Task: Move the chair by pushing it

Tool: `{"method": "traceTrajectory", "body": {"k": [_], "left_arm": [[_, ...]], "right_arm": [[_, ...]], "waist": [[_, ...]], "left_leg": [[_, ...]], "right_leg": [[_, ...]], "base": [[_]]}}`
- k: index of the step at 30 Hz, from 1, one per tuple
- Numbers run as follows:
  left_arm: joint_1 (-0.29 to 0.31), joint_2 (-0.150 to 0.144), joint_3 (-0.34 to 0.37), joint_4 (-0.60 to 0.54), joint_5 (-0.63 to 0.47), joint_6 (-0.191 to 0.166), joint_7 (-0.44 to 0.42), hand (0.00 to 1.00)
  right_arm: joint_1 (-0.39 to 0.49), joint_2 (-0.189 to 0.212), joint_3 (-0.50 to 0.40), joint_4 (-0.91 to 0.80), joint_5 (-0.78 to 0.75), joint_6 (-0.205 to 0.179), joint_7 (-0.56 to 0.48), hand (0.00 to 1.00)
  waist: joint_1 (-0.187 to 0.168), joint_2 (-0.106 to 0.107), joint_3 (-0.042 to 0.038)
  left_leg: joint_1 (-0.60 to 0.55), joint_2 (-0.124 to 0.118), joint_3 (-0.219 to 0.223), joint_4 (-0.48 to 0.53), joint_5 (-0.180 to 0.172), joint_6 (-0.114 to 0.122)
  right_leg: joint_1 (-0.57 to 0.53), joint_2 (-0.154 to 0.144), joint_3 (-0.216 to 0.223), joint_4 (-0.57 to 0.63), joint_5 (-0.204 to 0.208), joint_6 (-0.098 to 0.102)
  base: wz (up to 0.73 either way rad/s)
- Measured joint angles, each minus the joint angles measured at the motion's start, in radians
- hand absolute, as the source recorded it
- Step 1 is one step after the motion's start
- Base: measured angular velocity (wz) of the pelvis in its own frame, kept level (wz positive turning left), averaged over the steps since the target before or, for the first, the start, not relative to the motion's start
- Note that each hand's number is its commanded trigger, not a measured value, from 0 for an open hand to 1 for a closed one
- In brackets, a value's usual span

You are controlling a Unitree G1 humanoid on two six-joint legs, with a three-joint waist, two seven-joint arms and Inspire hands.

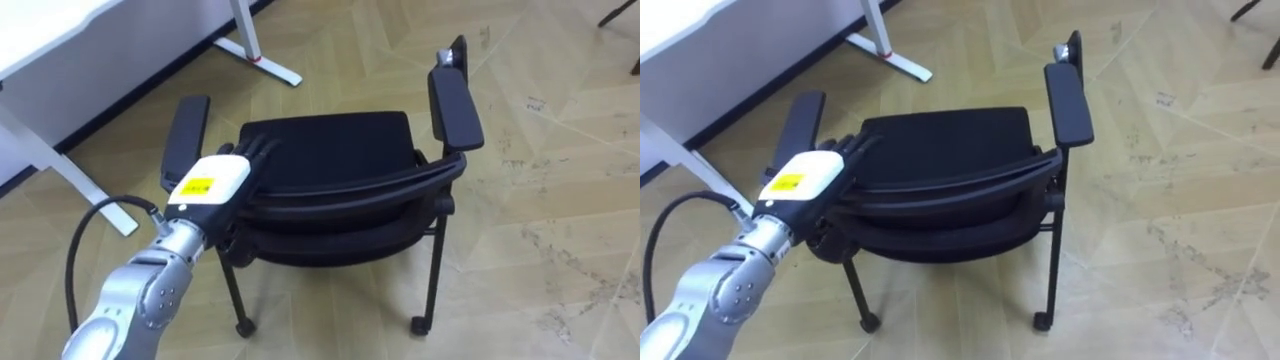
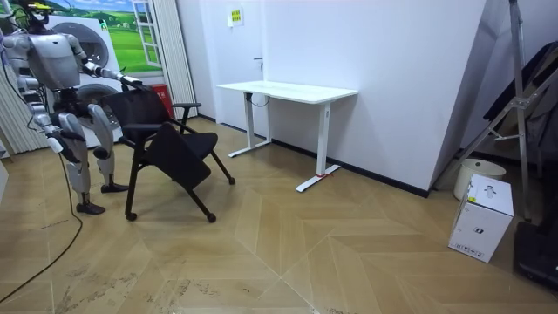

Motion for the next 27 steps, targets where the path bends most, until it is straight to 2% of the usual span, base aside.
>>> {"method": "traceTrajectory", "body": {"k": [3,5,7,8,9,10,14,23,27], "left_arm": [[-0.018,-0.034,0.024,0.096,-0.016,-0.013,0.034,0.0],[-0.028,-0.04,0.031,0.13,-0.016,-0.02,0.054,0.0],[-0.039,-0.044,0.031,0.172,-0.016,-0.025,0.076,0.01],[-0.041,-0.045,0.031,0.183,-0.016,-0.025,0.081,0.54],[-0.045,-0.047,0.031,0.203,-0.016,-0.026,0.089,0.65],[-0.045,-0.047,0.033,0.211,-0.016,-0.026,0.092,1.0],[-0.056,-0.048,0.039,0.248,-0.016,-0.026,0.107,1.0],[-0.065,-0.063,0.051,0.25,-0.016,-0.029,0.117,1.0],[-0.061,-0.072,0.054,0.251,-0.015,-0.027,0.148,1.0]], "right_arm": [[0.008,0.0,-0.013,-0.004,-0.028,0.004,-0.013,0.0],[0.016,0.001,-0.022,-0.013,-0.027,0.006,-0.021,0.0],[0.037,0.001,-0.03,-0.034,-0.027,0.012,-0.028,0.0],[0.041,0.001,-0.03,-0.034,-0.027,0.012,-0.028,0.0],[0.05,0.001,-0.03,-0.034,-0.027,0.013,-0.028,0.0],[0.052,0.001,-0.03,-0.034,-0.027,0.015,-0.028,0.0],[0.052,0.0,-0.035,-0.036,-0.029,0.027,-0.024,0.0],[0.05,0.001,-0.048,-0.038,-0.028,0.027,-0.021,0.0],[0.05,0.001,-0.048,-0.046,-0.028,0.026,-0.03,0.0]], "waist": [[0.0,-0.007,-0.0054],[0.0,-0.011,-0.0093],[-0.001,-0.019,-0.0168],[-0.001,-0.022,-0.0184],[-0.001,-0.025,-0.023],[-0.001,-0.026,-0.0249],[-0.001,-0.024,-0.0261],[-0.003,-0.017,-0.0253],[-0.003,-0.015,-0.025]], "left_leg": [[0.027,0.001,0.02,-0.004,0.0,0.0],[0.036,0.001,0.024,-0.005,0.0,0.0],[0.043,0.001,0.026,-0.005,0.0,0.0],[0.047,0.002,0.027,-0.005,0.0,0.0],[0.056,0.002,0.03,-0.006,0.0,0.0],[0.059,0.003,0.033,-0.007,0.0,0.0],[0.072,0.006,0.049,-0.011,0.0,0.0],[0.07,0.008,0.049,-0.012,0.0,0.0],[0.069,0.008,0.05,-0.015,0.0,0.0]], "right_leg": [[0.011,0.0,0.017,0.001,-0.003,0.002],[0.014,0.0,0.024,0.002,-0.004,0.003],[0.017,0.001,0.027,0.003,-0.003,0.003],[0.021,0.001,0.028,0.002,-0.003,0.003],[0.029,0.002,0.03,0.002,-0.003,0.002],[0.029,0.003,0.034,0.002,-0.003,0.002],[0.029,0.006,0.053,0.004,0.0,0.001],[0.028,0.007,0.052,0.003,0.002,0.001],[0.028,0.008,0.051,0.003,0.002,0.001]], "base": [[-0.17],[-0.1],[-0.03],[-0.05],[-0.07],[-0.14],[-0.12],[0.0],[0.0]]}}
